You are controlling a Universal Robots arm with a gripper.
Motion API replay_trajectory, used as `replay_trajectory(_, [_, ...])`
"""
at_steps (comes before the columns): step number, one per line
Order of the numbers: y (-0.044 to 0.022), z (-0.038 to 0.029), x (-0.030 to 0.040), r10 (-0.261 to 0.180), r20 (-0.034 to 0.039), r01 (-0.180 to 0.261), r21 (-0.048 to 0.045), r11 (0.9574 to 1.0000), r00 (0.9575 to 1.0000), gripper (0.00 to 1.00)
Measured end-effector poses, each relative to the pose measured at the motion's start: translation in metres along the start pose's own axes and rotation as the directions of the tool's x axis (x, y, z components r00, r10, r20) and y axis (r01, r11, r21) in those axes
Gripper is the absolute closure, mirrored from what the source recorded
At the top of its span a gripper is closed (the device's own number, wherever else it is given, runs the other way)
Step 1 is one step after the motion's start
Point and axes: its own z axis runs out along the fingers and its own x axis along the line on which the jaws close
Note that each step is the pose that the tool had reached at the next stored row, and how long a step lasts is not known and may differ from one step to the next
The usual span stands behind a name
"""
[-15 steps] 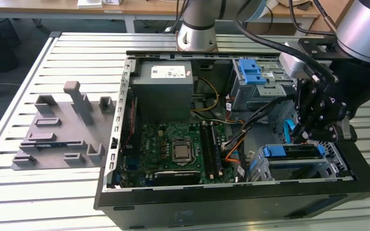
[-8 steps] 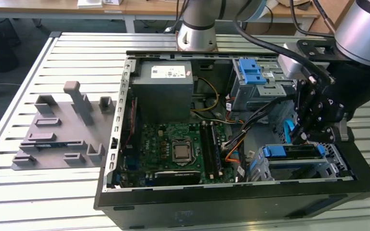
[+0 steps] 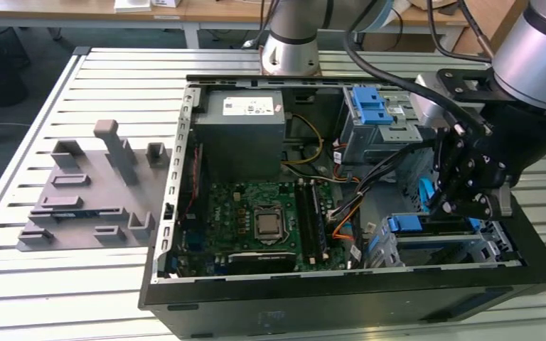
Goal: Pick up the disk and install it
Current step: 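Insert the second disk wire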
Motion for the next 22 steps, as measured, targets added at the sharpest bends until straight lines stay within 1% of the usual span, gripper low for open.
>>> replay_trajectory(6, [-0.0013,0.0023,0.0001,0.000,0.0062,0.000,-0.0007,1.0000,1.0000,0.84])
replay_trajectory(22, [-0.0053,0.0060,-0.0003,0.000,0.0123,0.000,-0.0028,1.0000,0.9999,0.84])
